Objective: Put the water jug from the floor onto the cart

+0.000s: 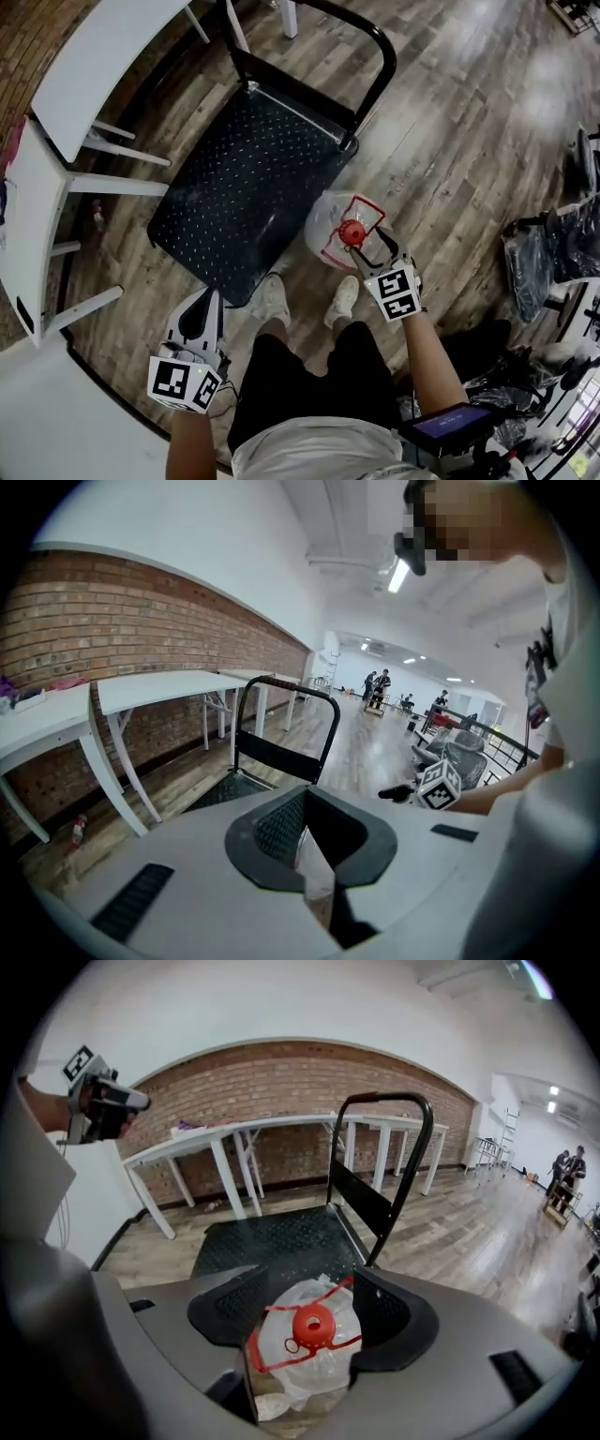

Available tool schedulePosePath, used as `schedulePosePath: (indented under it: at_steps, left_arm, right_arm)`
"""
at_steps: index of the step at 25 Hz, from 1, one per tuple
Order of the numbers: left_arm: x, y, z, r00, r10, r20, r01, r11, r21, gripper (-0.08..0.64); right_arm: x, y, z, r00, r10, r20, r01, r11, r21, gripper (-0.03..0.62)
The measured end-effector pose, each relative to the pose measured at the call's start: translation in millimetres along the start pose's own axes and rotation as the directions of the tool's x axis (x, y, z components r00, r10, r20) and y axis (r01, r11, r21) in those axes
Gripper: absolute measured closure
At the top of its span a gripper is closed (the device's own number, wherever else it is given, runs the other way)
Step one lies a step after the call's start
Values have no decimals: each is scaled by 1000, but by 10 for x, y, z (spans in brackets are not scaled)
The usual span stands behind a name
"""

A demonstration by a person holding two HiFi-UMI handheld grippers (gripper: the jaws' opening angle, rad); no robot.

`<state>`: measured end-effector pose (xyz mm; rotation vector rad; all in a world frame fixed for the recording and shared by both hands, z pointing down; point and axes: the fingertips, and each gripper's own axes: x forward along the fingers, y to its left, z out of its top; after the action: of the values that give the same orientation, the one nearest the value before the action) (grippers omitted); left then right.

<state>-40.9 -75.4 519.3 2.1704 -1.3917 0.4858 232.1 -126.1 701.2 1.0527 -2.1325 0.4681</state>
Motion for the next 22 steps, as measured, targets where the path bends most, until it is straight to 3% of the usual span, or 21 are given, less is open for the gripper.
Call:
schedulePosePath:
  at_steps: [4, 9, 13, 22]
  left_arm:
    - [13, 61, -215, 999, 25, -24, -25, 1000, -8, 558]
    - [-20, 179, -457, 995, 79, -55, -81, 996, -27, 558]
    - [36, 283, -634, 993, 93, -78, -97, 994, -47, 558]
    - [36, 399, -677, 991, 110, -81, -115, 991, -71, 558]
  right_arm:
    - [491, -26, -408, 998, -11, -58, 10, 1000, -17, 297]
    - [888, 2, -799, 994, -2, -112, -1, 1000, -21, 284]
    - [1075, -58, -922, 991, -61, -116, 56, 997, -48, 284]
    - [1221, -39, -980, 987, -75, -144, 68, 996, -54, 284]
